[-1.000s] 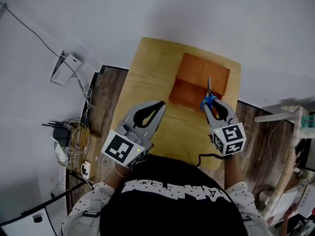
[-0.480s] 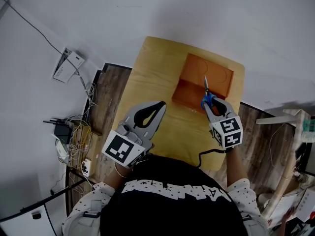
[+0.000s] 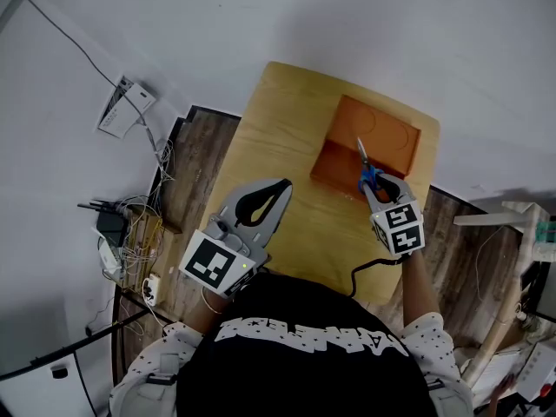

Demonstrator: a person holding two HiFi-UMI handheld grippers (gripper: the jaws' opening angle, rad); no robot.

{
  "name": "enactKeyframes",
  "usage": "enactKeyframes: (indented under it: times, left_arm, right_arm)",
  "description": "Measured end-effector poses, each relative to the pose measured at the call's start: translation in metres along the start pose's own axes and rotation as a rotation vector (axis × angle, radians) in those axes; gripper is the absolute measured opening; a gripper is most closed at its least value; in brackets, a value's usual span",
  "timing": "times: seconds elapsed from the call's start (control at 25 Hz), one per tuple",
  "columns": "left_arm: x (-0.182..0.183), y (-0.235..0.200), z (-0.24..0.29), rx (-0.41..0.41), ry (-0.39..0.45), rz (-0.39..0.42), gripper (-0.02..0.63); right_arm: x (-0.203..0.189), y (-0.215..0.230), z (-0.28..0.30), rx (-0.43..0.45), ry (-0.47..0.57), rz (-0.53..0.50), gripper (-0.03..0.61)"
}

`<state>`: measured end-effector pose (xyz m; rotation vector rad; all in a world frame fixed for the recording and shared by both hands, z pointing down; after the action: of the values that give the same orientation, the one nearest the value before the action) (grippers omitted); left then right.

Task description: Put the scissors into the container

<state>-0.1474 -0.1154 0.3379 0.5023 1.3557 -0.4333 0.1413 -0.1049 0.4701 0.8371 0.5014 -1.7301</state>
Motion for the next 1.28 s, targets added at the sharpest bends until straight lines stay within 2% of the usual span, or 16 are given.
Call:
enactKeyframes:
  times: [0.68,0.84,0.96,1.08,1.28]
  left_arm:
    - [-0.006,-0.011,-0.021,0.054,-0.013,-0.004,0.0]
    - [-0.007,-0.013,-0.023,0.058,0.013,-0.005,0.0]
    - [-0.007,-0.013,-0.024,0.065,-0.011,-0.007,0.0]
    - [-0.008,-0.013,-0.024,0.062,0.025,-0.009,0.0]
    - [-0.007,-0.014,-0.025,0.068,0.002,-0.01,0.0]
  right_arm:
    - [-0.007,-0.003,0.029,-0.006,-0.17,-0.146,0.103]
    - [-0.009,-0.001,0.035,-0.008,-0.197,-0.153,0.103]
    - [-0.01,0.001,0.039,-0.007,-0.209,-0.163,0.103]
    - [-0.013,0.001,0.044,-0.003,-0.233,-0.172,0.103]
    - [-0.015,0.003,0.05,-0.008,-0.271,-0.19,0.104]
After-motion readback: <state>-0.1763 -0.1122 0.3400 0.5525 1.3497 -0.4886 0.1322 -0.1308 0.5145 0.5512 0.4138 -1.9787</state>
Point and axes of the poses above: the fingertips, and each gripper's own axes: z forward along the fingers, y to its right, x out of its top, the point moved 10 cm from there along -z, backward along the fingers, and after that the axes turned 10 degrees about z, right-handed, at the moved point
